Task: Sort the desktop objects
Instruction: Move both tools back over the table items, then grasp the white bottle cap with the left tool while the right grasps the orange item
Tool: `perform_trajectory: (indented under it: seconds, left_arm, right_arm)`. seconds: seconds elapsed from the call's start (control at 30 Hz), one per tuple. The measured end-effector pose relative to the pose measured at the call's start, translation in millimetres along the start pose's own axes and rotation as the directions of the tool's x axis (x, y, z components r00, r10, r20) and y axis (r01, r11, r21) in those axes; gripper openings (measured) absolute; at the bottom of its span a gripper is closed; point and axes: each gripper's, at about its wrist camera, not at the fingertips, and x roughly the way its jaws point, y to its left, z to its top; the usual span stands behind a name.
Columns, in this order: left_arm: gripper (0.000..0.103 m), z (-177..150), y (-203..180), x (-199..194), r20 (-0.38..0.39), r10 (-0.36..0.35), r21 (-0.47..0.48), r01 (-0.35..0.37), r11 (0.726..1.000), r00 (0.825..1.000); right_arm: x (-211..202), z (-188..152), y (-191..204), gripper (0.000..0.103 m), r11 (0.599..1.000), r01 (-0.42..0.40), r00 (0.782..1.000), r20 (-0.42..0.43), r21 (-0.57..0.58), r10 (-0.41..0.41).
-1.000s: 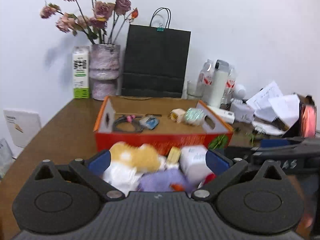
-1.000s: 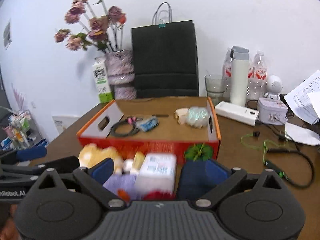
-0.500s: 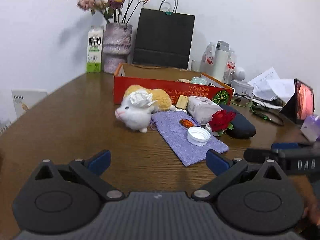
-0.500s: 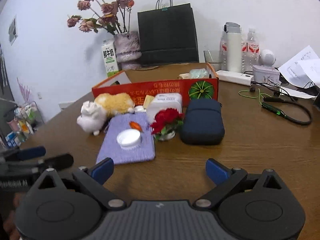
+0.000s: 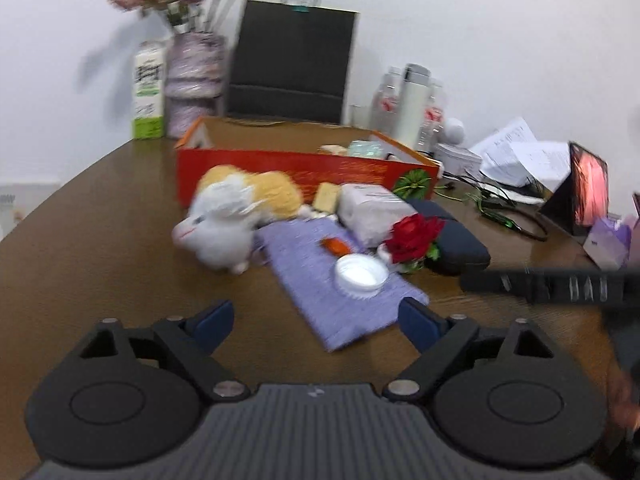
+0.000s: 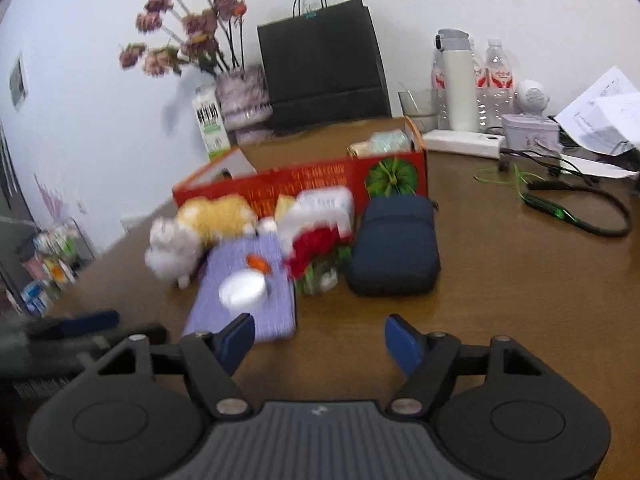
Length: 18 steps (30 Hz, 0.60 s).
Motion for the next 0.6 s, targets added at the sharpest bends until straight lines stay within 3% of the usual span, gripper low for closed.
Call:
perform_trajectory:
  seconds: [0.13, 0.2, 0.33, 0.5, 0.57, 0.6]
  left_arm:
    - [0.082, 10.7, -13.6, 24.0, -0.021, -0.016, 0.065, 0.017, 0.998, 1.0]
    - [0.08, 15.2, -17.0, 35.7, -0.04, -0.002, 0.09, 0.005, 0.996, 0.999]
    - [0.076, 20.5, -12.0, 52.7, -0.072, -0.035, 0.049, 0.038, 0.998, 0.997]
    - [0.063, 24.2, -10.7, 72.1, -0.121, -0.06, 0.03, 0.064, 0.997, 0.991]
    - [0.04, 25.5, -10.4, 73.9, -0.12, -0.069, 0.022, 0.072, 0.997, 0.99]
    - [0.04, 25.7, -10.1, 73.6, -0.122, -0.069, 0.024, 0.073, 0.997, 0.99]
  right_arm:
    - [29.9, 23.7, 7.6, 0.068, 0.998, 0.016, 1.0, -0.021, -0.053, -0.017]
    - [43.0, 31.0, 11.3, 0.051, 0.998, 0.018, 0.999, -0.041, -0.064, -0.02]
    - [50.9, 36.4, 19.5, 0.048, 0.996, 0.006, 0.999, -0.035, -0.089, -0.009]
    - [55.8, 35.7, 23.5, 0.048, 0.993, 0.023, 0.999, -0.035, -0.113, -0.027]
    - [53.3, 36.6, 26.1, 0.048, 0.988, 0.052, 0.999, -0.007, -0.146, -0.054]
    - [51.1, 38.3, 29.4, 0.048, 0.984, 0.051, 0.999, 0.01, -0.172, -0.05]
